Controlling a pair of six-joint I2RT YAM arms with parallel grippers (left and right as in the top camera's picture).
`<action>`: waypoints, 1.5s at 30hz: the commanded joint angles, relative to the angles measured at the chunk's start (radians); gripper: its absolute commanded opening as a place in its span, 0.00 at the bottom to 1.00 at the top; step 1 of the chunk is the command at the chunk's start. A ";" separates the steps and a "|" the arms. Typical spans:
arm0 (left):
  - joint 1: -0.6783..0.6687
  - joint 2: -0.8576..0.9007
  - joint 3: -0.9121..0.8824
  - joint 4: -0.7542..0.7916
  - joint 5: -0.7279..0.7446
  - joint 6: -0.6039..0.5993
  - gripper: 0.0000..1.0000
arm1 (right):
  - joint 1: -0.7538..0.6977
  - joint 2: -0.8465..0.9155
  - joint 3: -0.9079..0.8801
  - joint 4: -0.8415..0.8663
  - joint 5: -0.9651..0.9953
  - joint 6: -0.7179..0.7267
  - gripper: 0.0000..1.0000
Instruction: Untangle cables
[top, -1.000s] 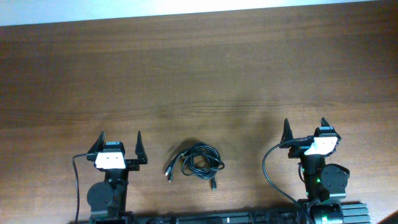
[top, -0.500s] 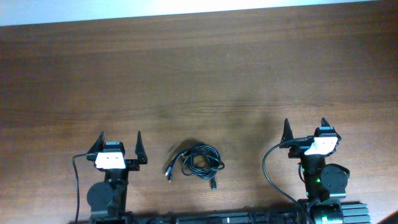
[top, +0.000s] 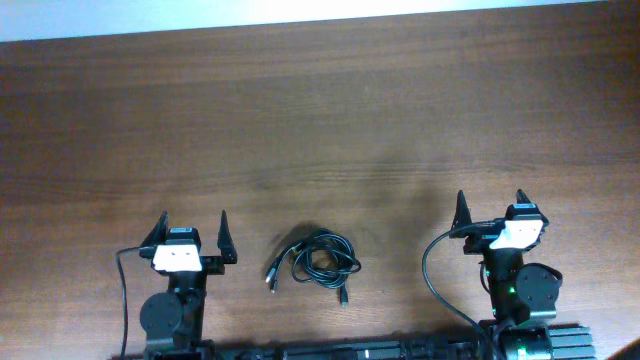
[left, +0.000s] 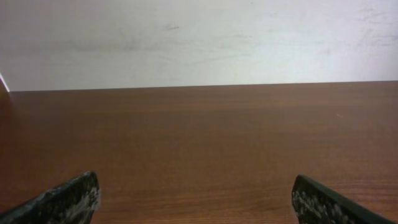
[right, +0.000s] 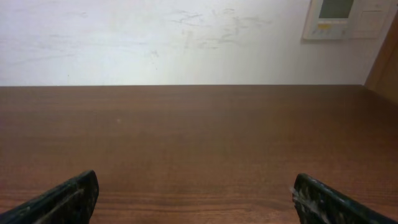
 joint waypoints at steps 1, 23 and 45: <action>0.006 -0.008 -0.005 -0.002 -0.007 -0.014 0.99 | 0.005 -0.006 -0.005 -0.006 0.024 -0.003 0.99; 0.007 -0.008 -0.005 -0.002 -0.007 -0.014 0.99 | 0.005 -0.006 -0.005 -0.006 0.024 -0.003 0.99; 0.006 0.082 0.253 -0.211 0.060 -0.013 0.99 | 0.005 -0.006 -0.005 -0.006 0.024 -0.003 0.99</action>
